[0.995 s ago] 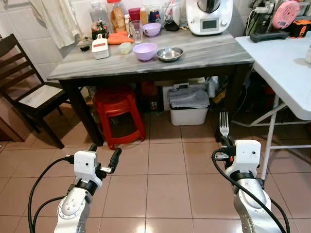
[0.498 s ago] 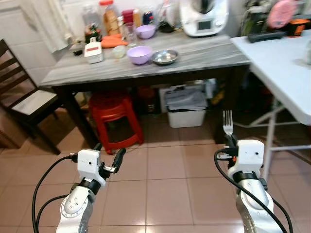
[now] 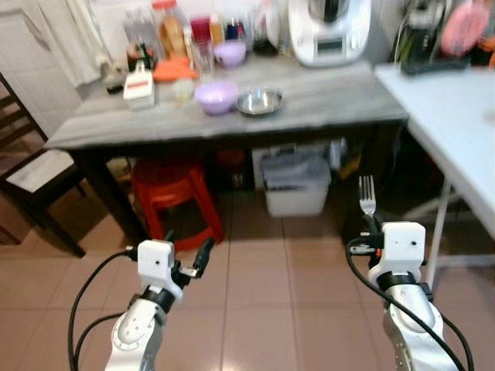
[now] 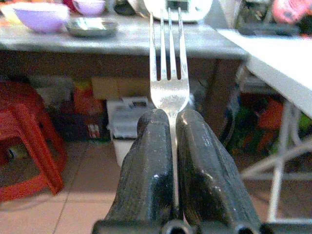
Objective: Setting the table
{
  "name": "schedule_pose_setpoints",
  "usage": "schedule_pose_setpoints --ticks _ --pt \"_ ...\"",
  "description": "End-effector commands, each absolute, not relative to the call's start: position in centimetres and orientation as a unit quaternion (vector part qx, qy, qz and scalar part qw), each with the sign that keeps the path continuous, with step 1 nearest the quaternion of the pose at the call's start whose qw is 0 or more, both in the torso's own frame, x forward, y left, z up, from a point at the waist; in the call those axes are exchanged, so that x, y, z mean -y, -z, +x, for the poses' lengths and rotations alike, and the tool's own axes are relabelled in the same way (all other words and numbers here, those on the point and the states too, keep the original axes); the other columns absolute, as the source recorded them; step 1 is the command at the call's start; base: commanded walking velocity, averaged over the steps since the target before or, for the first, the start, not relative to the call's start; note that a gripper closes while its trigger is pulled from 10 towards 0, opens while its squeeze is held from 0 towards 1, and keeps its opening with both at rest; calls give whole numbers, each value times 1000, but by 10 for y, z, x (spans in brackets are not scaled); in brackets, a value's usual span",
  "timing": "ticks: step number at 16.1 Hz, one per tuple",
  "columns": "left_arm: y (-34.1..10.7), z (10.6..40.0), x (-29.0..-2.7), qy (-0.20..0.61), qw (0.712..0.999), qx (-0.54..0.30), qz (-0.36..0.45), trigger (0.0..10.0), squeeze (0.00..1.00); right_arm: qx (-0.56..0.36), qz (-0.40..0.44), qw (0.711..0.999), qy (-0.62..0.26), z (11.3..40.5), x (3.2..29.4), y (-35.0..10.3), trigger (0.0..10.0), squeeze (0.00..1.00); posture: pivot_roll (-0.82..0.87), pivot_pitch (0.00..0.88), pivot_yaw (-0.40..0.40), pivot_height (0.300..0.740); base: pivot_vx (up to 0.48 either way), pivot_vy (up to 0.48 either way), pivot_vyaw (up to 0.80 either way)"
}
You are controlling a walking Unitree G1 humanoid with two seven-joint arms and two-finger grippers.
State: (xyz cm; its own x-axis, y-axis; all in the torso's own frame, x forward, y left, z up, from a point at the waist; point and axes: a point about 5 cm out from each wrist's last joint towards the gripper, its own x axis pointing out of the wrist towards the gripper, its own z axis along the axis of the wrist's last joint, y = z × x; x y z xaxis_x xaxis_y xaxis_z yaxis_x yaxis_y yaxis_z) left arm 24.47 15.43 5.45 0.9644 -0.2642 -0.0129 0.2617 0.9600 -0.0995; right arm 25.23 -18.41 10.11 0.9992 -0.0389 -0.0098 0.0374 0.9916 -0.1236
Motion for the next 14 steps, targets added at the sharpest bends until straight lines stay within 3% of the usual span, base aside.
schedule_pose_setpoints --ticks 1,5,14 --pt "-53 241 -167 108 993 -15 -34 10000 0 0 -54 999 -7 255 172 -107 10000 0 -51 5 18 740 394 0 0" --pt "-51 243 -160 100 994 -12 -42 10000 0 -7 -67 998 -12 261 179 -106 10000 0 -59 0 -26 740 398 0 0" --pt "-56 261 -150 134 990 -7 -47 10000 0 16 -58 998 -4 273 175 -107 10000 0 -97 0 81 740 395 0 0"
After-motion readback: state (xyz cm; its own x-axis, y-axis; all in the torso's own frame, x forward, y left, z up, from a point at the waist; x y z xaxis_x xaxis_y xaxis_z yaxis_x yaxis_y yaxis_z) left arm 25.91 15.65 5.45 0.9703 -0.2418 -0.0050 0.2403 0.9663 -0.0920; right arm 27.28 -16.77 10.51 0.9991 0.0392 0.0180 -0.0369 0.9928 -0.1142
